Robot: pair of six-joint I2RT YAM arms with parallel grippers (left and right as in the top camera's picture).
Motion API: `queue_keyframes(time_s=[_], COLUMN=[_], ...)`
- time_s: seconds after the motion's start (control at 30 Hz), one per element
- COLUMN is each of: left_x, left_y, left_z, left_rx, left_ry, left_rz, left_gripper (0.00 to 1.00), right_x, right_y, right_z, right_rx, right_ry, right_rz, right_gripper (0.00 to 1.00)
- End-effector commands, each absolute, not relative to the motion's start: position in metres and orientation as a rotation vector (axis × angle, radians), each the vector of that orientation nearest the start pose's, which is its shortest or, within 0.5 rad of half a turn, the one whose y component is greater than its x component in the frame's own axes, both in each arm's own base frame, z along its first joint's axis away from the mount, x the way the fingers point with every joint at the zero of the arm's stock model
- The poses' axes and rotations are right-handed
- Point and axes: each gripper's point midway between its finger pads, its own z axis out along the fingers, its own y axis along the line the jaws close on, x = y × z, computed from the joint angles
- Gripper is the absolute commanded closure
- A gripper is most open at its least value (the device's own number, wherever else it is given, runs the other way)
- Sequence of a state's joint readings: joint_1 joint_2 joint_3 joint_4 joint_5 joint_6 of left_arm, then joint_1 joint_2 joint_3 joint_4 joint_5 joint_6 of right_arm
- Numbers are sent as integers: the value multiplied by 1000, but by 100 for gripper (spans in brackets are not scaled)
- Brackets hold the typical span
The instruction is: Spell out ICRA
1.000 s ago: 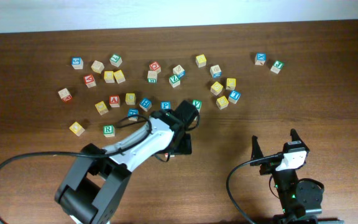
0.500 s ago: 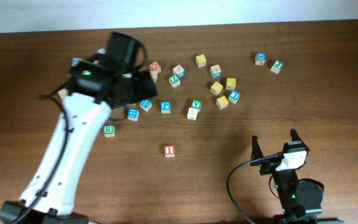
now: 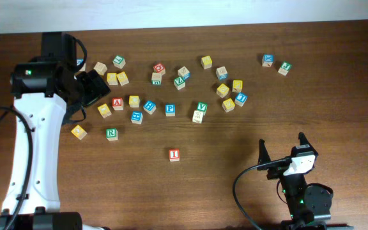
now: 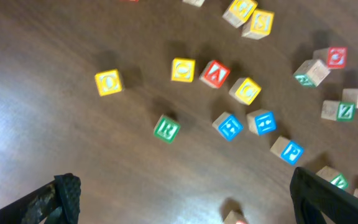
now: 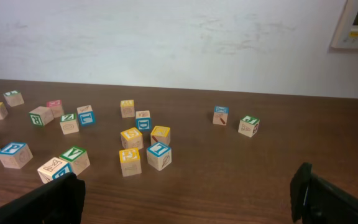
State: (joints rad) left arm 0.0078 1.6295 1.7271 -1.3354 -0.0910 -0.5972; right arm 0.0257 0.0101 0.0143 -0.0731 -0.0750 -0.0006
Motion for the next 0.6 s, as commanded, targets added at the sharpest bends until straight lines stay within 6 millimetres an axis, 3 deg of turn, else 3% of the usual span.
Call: queue_keyframes(time_s=[0.0,0.2,0.37,0.57], left_x=[347,335,326,354], left_y=[21,21,17,-30], left_z=[213,179,138,140], left_rx=[-854,-739,-706,-443], left_ry=[2697,2809,2872,2822], left_rz=[19,68,78,-54], left_gripper=[1,1,1,1], right_x=[245,245,245,245], right_y=[17,17,17,17], right_z=[158,158,158,157], right_rx=[-72,-72,-72,-72], right_ry=[1640,1640,1640,1641], right_rz=[69,69,69,69], right_gripper=[2,2,2,2])
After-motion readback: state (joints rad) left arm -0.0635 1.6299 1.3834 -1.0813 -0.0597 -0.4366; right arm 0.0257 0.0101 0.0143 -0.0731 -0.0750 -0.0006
